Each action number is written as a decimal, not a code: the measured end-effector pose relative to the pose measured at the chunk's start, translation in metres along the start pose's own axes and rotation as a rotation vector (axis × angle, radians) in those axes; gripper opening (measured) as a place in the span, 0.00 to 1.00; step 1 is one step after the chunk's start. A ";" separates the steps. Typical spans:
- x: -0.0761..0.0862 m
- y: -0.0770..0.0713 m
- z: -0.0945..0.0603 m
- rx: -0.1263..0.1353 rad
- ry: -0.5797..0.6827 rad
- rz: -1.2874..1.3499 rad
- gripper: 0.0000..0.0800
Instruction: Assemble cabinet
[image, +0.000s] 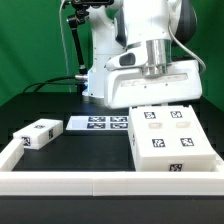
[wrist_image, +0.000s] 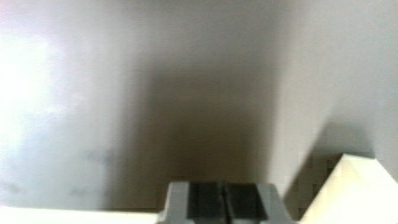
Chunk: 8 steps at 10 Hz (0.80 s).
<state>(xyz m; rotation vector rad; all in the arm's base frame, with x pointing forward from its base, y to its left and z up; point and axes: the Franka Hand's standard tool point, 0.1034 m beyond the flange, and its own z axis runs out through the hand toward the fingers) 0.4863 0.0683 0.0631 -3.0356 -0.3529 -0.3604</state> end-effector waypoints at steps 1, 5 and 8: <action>0.004 0.000 -0.008 -0.001 -0.003 -0.004 0.00; 0.030 0.001 -0.030 0.003 -0.034 -0.012 0.00; 0.029 0.001 -0.029 0.004 -0.037 -0.012 0.00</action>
Offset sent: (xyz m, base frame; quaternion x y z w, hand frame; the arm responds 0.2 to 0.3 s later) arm 0.0323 0.0004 0.0408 -0.0115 -0.0464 -0.0158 0.9987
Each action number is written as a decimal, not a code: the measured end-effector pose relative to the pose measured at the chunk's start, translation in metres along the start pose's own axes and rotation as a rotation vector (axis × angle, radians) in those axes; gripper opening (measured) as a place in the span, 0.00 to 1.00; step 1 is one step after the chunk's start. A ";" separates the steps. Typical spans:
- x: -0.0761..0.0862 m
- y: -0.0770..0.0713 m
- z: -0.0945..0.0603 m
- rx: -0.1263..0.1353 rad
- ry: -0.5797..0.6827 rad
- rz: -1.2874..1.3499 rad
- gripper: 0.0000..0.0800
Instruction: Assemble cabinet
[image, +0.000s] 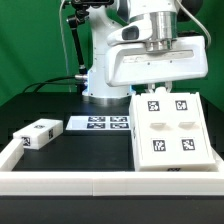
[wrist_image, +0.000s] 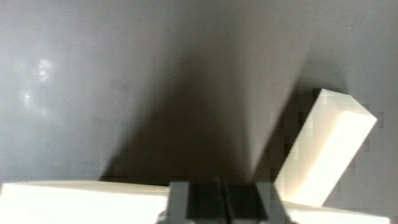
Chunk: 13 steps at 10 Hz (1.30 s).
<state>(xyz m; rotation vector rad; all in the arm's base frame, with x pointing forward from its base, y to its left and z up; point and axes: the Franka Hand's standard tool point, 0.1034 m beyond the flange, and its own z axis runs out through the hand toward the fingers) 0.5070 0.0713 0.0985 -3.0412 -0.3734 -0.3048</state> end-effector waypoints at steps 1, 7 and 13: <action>0.002 0.000 -0.002 0.001 -0.004 0.000 0.00; 0.026 0.001 -0.018 0.006 -0.018 -0.016 0.00; 0.037 0.002 -0.028 0.015 -0.053 -0.016 0.00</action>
Offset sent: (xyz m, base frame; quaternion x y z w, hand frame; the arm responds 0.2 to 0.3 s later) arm 0.0159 -0.0040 0.0216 -0.0113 -0.0264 -0.0192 0.9994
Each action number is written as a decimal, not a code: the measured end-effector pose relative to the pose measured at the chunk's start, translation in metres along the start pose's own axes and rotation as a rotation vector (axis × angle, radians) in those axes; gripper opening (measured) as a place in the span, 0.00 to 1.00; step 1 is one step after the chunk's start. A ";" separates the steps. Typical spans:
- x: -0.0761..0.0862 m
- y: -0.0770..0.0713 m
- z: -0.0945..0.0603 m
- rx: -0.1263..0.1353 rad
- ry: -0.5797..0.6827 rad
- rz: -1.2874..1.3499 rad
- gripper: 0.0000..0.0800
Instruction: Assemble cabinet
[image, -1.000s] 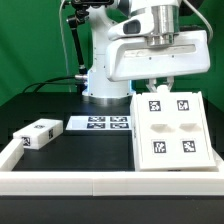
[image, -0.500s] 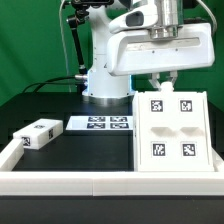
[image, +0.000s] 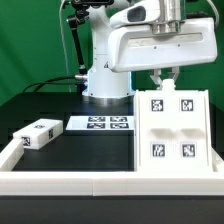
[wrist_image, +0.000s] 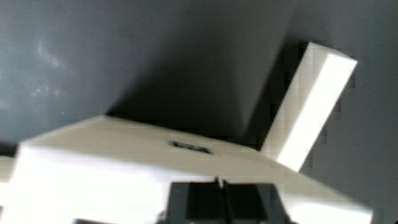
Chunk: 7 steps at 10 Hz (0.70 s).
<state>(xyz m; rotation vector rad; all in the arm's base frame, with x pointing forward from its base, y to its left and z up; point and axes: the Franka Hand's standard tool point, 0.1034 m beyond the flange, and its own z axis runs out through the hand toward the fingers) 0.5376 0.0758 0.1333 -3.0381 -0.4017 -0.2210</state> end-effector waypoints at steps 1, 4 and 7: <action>-0.001 0.000 -0.001 -0.001 0.001 0.000 0.00; 0.001 -0.004 -0.004 -0.001 0.004 -0.001 0.00; 0.001 -0.005 -0.003 0.000 0.004 -0.005 0.15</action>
Offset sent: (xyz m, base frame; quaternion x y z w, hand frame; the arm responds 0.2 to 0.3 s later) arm -0.0012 0.0017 0.0118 -0.0210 -0.0192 0.0007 0.9996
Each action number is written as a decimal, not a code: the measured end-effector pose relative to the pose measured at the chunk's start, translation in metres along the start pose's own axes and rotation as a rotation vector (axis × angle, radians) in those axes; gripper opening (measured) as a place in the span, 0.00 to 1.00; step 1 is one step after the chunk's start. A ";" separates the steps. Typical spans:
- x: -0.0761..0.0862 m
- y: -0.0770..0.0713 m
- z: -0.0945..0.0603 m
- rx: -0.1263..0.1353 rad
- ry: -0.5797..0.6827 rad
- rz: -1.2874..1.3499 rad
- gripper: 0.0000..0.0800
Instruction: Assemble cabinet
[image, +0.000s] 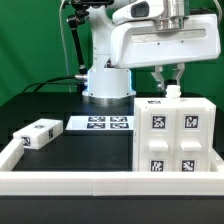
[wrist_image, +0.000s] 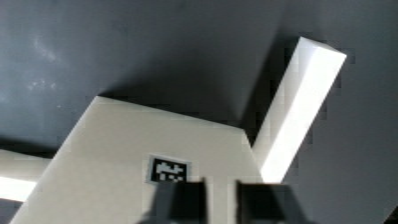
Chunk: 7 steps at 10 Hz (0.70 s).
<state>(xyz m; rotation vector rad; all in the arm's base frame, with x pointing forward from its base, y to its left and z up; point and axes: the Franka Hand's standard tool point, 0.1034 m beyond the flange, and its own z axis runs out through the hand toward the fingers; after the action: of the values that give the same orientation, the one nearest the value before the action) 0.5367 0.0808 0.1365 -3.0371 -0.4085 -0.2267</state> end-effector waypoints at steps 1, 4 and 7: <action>0.000 0.000 0.000 0.000 0.000 0.000 0.32; -0.026 0.012 0.007 -0.006 -0.032 0.019 0.73; -0.081 0.075 0.015 -0.037 -0.058 -0.028 0.98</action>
Offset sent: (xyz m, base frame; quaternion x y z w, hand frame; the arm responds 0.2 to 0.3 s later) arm -0.0557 -0.0442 -0.0213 -0.0203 -0.0475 0.0398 0.9979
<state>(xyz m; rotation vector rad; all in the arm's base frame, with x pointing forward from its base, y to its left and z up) 0.4816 -0.0105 0.1056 -3.0825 -0.4568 -0.1492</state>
